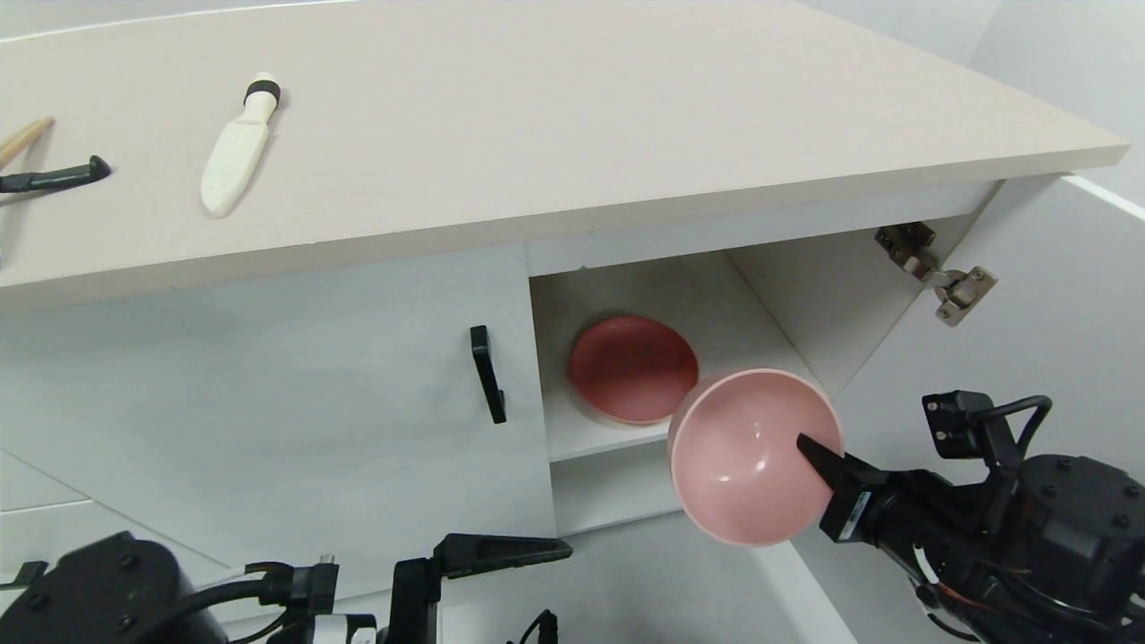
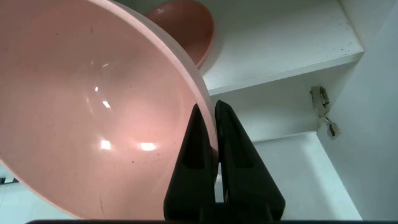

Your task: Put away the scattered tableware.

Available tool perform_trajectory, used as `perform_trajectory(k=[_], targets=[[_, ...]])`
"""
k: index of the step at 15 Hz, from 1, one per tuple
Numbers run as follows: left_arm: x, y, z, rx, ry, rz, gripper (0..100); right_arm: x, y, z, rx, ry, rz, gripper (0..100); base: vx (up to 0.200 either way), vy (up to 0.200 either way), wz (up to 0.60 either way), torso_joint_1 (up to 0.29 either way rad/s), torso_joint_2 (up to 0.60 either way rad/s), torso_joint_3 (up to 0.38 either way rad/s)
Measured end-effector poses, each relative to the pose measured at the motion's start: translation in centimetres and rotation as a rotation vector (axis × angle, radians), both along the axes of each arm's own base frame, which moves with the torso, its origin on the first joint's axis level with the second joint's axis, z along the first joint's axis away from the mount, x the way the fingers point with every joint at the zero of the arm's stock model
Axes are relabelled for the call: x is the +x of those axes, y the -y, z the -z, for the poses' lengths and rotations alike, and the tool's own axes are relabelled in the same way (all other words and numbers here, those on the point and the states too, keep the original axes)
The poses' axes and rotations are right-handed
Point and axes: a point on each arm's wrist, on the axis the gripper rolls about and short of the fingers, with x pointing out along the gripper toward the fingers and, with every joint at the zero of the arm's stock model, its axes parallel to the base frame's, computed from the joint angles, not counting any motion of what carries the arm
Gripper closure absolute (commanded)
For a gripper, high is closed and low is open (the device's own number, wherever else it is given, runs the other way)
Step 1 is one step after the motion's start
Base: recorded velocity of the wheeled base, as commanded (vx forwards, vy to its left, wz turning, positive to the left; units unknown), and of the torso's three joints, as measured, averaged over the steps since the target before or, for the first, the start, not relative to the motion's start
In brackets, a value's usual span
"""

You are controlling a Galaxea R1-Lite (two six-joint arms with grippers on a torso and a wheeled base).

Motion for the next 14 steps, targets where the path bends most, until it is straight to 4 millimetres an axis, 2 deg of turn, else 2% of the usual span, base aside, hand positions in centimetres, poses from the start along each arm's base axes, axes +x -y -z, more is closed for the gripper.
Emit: perform_trajectory(k=[5,7,10,14], targets=[[-0.7,-0.9,-0.5,-0.022,0.008,-0.021,0,0.1,-0.7,0.5,-0.012,-0.016,-0.023,100,0.0,0.0,0.0,0.0,0.0,0.0],[-0.7,-1.2,-0.8,-0.035,0.009,-0.029,0,1.1,-1.4,0.6,-0.003,-0.001,-0.023,100,0.0,0.0,0.0,0.0,0.0,0.0],[-0.8,-1.8,-1.6,-0.082,-0.022,-0.058,0,3.7,-3.0,0.1,0.039,0.059,-0.016,100,0.0,0.0,0.0,0.0,0.0,0.0],[-1.6,-3.0,-2.4,-0.101,-0.029,-0.07,0,5.6,-3.8,1.2,0.025,0.055,0.0,100,0.0,0.0,0.0,0.0,0.0,0.0]])
